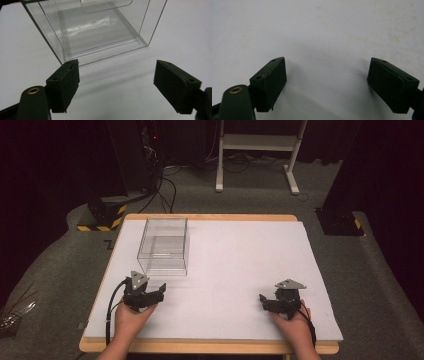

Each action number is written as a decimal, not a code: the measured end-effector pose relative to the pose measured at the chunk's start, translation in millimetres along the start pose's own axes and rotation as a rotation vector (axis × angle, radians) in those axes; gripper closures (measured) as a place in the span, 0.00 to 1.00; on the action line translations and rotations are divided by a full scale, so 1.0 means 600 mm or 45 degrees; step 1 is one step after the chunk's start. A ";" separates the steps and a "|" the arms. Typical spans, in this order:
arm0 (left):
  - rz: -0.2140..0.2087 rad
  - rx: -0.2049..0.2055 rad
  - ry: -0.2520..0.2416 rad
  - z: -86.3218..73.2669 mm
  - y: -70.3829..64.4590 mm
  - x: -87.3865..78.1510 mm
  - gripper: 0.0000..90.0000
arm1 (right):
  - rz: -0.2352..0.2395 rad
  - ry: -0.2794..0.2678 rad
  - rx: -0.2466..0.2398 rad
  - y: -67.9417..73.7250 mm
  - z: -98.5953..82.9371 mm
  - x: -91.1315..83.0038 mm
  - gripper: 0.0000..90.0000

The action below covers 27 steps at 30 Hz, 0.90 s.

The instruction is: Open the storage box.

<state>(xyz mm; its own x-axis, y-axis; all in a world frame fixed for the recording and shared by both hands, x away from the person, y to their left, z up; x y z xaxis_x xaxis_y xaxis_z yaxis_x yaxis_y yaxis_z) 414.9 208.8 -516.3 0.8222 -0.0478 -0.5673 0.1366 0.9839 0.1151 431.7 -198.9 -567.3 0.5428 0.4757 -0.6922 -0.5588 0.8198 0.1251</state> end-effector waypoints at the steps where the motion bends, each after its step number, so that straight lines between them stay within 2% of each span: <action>1: 0.004 -0.006 -0.005 0.002 -0.001 0.002 0.23 | 0.000 0.000 0.000 0.000 0.000 0.000 0.17; 8: 0.039 -0.053 -0.033 0.025 -0.004 0.018 0.23 | 0.001 0.000 0.001 0.000 0.000 0.000 0.17; 16: 0.071 -0.048 -0.025 0.046 -0.004 0.035 0.19 | 0.000 -0.001 0.000 0.000 0.000 0.000 0.17; 19: 0.075 -0.072 -0.028 0.050 -0.003 0.042 0.19 | 0.001 0.000 0.000 0.000 0.000 0.000 0.17; 27: 0.102 -0.073 -0.021 0.063 -0.004 0.057 0.19 | 0.001 -0.001 0.001 0.000 0.000 0.000 0.17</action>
<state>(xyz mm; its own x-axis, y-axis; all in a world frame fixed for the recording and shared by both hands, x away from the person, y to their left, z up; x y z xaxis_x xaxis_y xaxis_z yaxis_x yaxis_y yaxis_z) 463.4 198.3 -505.2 0.8382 0.0287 -0.5447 0.0387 0.9930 0.1120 431.8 -199.0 -567.3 0.5426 0.4766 -0.6917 -0.5590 0.8195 0.1262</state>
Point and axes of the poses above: each handheld gripper's, and its own axes: x roughly forward along the jaws, z roughly out of its top, y roughly to its left, the point moved 9 cm from there along x, roughly forward along the jaws, and after that the axes turned 11 degrees about z, right-handed, at the moved point
